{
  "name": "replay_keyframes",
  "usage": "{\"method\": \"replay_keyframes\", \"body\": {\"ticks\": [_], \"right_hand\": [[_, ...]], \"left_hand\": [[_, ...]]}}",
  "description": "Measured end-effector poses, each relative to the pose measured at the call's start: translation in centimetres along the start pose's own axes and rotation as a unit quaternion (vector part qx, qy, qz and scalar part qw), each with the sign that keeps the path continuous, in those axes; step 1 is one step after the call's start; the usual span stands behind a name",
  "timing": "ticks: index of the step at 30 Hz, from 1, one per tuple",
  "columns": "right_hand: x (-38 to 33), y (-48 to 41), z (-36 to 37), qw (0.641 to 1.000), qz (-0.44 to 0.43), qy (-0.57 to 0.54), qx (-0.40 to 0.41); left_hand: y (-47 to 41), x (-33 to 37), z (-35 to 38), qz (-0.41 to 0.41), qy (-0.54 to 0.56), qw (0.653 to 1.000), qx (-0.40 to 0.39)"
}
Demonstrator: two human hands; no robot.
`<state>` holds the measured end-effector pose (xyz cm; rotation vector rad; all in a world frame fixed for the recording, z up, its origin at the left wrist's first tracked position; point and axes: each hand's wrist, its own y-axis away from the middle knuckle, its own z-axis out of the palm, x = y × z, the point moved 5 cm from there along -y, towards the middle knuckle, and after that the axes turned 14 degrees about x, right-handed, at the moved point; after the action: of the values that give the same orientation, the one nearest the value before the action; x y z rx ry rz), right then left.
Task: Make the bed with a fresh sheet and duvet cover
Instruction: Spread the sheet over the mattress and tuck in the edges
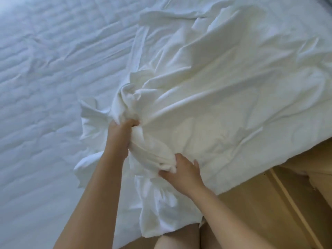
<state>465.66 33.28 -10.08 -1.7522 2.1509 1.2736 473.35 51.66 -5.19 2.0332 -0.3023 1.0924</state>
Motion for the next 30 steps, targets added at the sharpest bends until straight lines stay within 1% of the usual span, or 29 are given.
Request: {"method": "replay_keyframes", "body": {"ticks": [1, 3, 6, 8, 11, 12, 14, 15, 16, 17, 18, 19, 20, 21, 24, 25, 26, 28, 29, 30], "right_hand": [[-0.5, 0.3, 1.3, 0.999, 0.004, -0.041, -0.006], [-1.7, 1.5, 3.5, 0.995, -0.004, -0.095, 0.01], [-3.2, 4.7, 6.2, 0.991, -0.035, -0.119, 0.051], [-3.3, 7.2, 7.5, 0.98, -0.025, -0.179, 0.086], [-2.6, 11.0, 9.4, 0.946, 0.0, -0.298, 0.125], [-2.3, 12.2, 10.0, 0.944, -0.008, -0.295, 0.15], [-1.3, 14.2, 11.5, 0.943, -0.024, -0.22, 0.247], [-0.7, 14.8, 12.4, 0.939, -0.013, -0.174, 0.297], [-0.2, 15.4, 13.7, 0.934, 0.019, -0.147, 0.325], [0.1, 15.8, 15.0, 0.932, 0.066, -0.15, 0.325], [0.0, 16.1, 16.4, 0.928, 0.112, -0.178, 0.308], [-0.6, 16.3, 17.9, 0.922, 0.138, -0.209, 0.295], [-1.5, 16.2, 19.2, 0.915, 0.146, -0.233, 0.296], [-2.6, 16.0, 20.2, 0.906, 0.145, -0.248, 0.31], [-6.0, 15.0, 22.4, 0.866, 0.129, -0.283, 0.392], [-6.6, 14.9, 23.2, 0.847, 0.145, -0.295, 0.418], [-6.7, 15.2, 24.1, 0.819, 0.183, -0.318, 0.442], [-6.3, 16.3, 26.3, 0.737, 0.289, -0.383, 0.476], [-6.2, 16.7, 27.4, 0.699, 0.336, -0.42, 0.471], [-6.2, 16.7, 28.6, 0.67, 0.372, -0.46, 0.448]], "left_hand": [[0.0, -1.2, -0.8, -0.005, 0.006, 1.0, 0.008], [0.9, -4.2, -1.6, -0.009, -0.002, 1.0, -0.022], [3.6, -8.8, -2.9, 0.007, -0.114, 0.991, -0.066], [5.0, -10.8, -4.2, 0.021, -0.152, 0.984, -0.091], [5.4, -11.7, -6.6, -0.032, -0.156, 0.98, -0.116], [5.4, -11.5, -7.4, -0.039, -0.154, 0.979, -0.132], [5.2, -10.6, -8.8, -0.013, -0.144, 0.976, -0.162], [5.0, -9.9, -9.6, 0.006, -0.144, 0.975, -0.171], [4.7, -9.2, -10.4, 0.02, -0.144, 0.973, -0.179], [4.3, -8.5, -11.2, 0.037, -0.149, 0.971, -0.185], [3.6, -7.8, -11.8, 0.06, -0.161, 0.966, -0.193], [2.8, -7.1, -12.5, 0.094, -0.179, 0.958, -0.202], [1.7, -6.7, -13.1, 0.134, -0.207, 0.947, -0.209], [0.6, -6.3, -13.9, 0.18, -0.248, 0.928, -0.213], [-3.2, -5.9, -16.1, 0.319, -0.377, 0.848, -0.193], [-4.3, -5.8, -16.7, 0.351, -0.409, 0.822, -0.183], [-5.2, -5.7, -17.2, 0.376, -0.431, 0.802, -0.175], [-6.4, -5.6, -17.5, 0.407, -0.445, 0.781, -0.164], [-6.8, -5.9, -17.4, 0.413, -0.44, 0.78, -0.165], [-6.9, -6.3, -17.2, 0.404, -0.432, 0.789, -0.168]]}}
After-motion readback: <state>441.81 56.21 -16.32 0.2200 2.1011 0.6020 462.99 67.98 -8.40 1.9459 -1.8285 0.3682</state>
